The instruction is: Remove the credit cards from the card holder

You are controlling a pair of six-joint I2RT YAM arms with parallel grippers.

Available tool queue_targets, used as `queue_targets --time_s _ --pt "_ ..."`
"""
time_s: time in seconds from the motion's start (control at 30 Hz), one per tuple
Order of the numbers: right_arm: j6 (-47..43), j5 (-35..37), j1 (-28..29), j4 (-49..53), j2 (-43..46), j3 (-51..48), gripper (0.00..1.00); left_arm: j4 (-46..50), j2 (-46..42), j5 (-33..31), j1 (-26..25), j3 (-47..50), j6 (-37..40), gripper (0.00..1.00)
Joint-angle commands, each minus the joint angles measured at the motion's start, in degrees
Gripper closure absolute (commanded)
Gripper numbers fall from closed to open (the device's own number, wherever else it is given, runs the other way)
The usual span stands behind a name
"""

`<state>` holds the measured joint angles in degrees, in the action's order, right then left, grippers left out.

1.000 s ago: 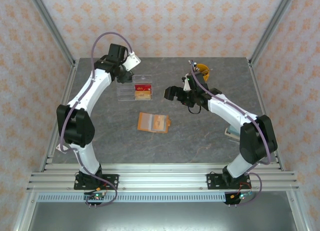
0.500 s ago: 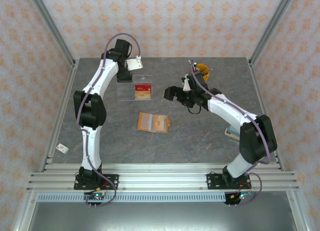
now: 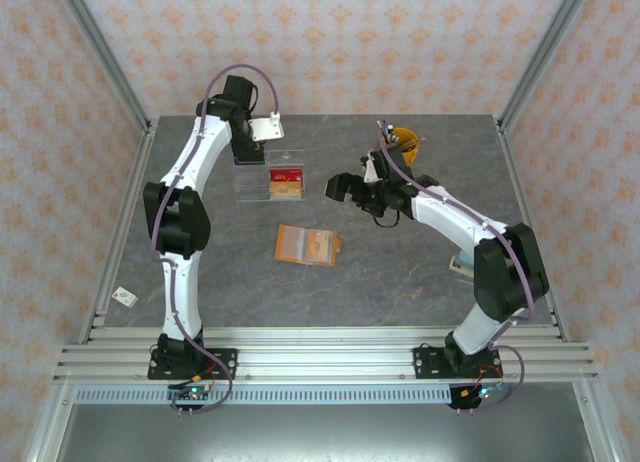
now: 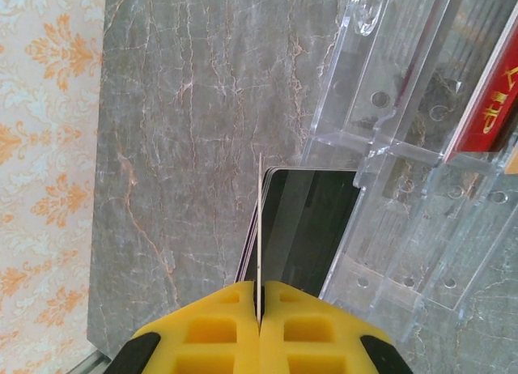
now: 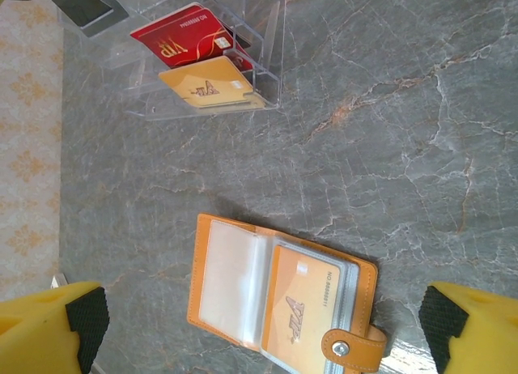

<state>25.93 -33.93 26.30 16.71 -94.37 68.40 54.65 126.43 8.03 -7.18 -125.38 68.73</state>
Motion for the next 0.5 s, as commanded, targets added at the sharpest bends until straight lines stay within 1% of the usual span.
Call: queue_targets --time_s 0.0,0.23,0.37,0.47 --pt "0.92 -0.70 -0.11 -0.23 -0.34 1.74 0.00 1.52 -5.47 2.89 0.32 0.92 0.94 1.00" --pt "1.97 -1.18 -0.09 -1.53 0.54 0.34 0.00 3.20 -6.20 2.63 0.46 2.36 2.57 1.00" --pt "2.40 -1.66 -0.07 -1.65 0.46 0.25 0.00 3.65 -4.98 1.64 0.58 2.78 3.09 1.00" --pt "2.37 -1.74 -0.11 -1.63 0.59 0.22 0.00 4.17 -3.96 2.41 0.94 2.61 4.00 1.00"
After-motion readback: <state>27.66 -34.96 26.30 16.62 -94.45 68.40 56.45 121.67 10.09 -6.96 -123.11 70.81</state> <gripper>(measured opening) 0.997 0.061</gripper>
